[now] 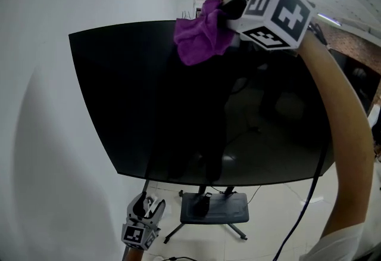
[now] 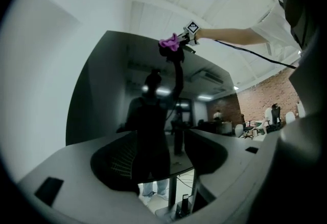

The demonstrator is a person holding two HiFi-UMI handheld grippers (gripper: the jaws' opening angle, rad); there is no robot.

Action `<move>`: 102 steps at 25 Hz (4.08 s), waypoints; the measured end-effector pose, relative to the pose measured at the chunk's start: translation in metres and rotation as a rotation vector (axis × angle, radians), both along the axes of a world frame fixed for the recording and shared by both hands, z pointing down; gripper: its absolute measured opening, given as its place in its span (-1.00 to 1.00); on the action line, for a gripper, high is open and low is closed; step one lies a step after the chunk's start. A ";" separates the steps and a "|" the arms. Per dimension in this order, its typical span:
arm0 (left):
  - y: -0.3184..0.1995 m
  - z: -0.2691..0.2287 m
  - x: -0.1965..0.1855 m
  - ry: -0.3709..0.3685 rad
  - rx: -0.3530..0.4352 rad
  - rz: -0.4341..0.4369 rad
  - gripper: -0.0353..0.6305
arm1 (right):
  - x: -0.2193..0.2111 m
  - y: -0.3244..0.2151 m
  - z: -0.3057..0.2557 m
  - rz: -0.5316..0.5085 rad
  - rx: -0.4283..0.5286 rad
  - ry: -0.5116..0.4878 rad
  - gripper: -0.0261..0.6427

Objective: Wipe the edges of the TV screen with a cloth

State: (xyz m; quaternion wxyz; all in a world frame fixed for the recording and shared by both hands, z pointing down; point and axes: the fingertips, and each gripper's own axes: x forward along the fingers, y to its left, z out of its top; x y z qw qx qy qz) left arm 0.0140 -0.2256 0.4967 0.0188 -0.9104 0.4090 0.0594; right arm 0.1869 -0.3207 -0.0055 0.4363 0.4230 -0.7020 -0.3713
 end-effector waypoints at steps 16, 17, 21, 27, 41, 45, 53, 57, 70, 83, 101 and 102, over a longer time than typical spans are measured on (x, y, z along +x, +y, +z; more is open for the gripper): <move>0.023 0.025 0.115 -0.064 0.000 0.240 -0.09 | 0.180 0.076 0.015 0.224 0.082 -0.002 -0.77; 0.023 0.023 0.121 -0.064 0.005 0.249 -0.09 | 0.187 0.079 0.001 0.243 0.118 0.002 -0.77; 0.018 0.023 0.138 -0.068 0.024 0.272 -0.09 | 0.208 0.074 -0.018 0.266 0.149 -0.047 -0.76; 0.013 0.021 0.144 -0.066 0.017 0.270 -0.09 | 0.277 0.090 -0.028 0.402 0.185 -0.086 -0.75; 0.024 0.026 0.219 -0.057 0.001 0.358 -0.09 | 0.495 0.172 -0.030 0.825 0.246 -0.224 -0.75; 0.042 0.000 0.248 -0.002 -0.024 0.380 -0.09 | 0.551 0.198 -0.032 0.964 0.269 -0.157 -0.76; 0.047 -0.005 0.277 0.022 -0.040 0.335 -0.09 | 0.643 0.245 -0.031 1.080 0.316 -0.217 -0.77; 0.054 -0.004 0.295 0.023 -0.047 0.313 -0.09 | 0.685 0.265 -0.031 1.118 0.377 -0.277 -0.77; 0.057 0.012 0.326 -0.007 -0.025 0.243 -0.09 | 0.777 0.318 -0.017 1.210 0.507 -0.640 -0.77; 0.083 0.018 0.352 -0.067 -0.021 0.321 -0.09 | 0.794 0.298 0.167 0.849 0.404 -1.063 -0.78; 0.099 0.047 0.357 -0.126 -0.176 0.368 -0.09 | 0.803 0.286 0.494 0.938 0.290 -1.325 -0.78; 0.099 0.050 0.357 -0.132 -0.182 0.366 -0.09 | 0.804 0.286 0.512 0.952 0.273 -1.333 -0.78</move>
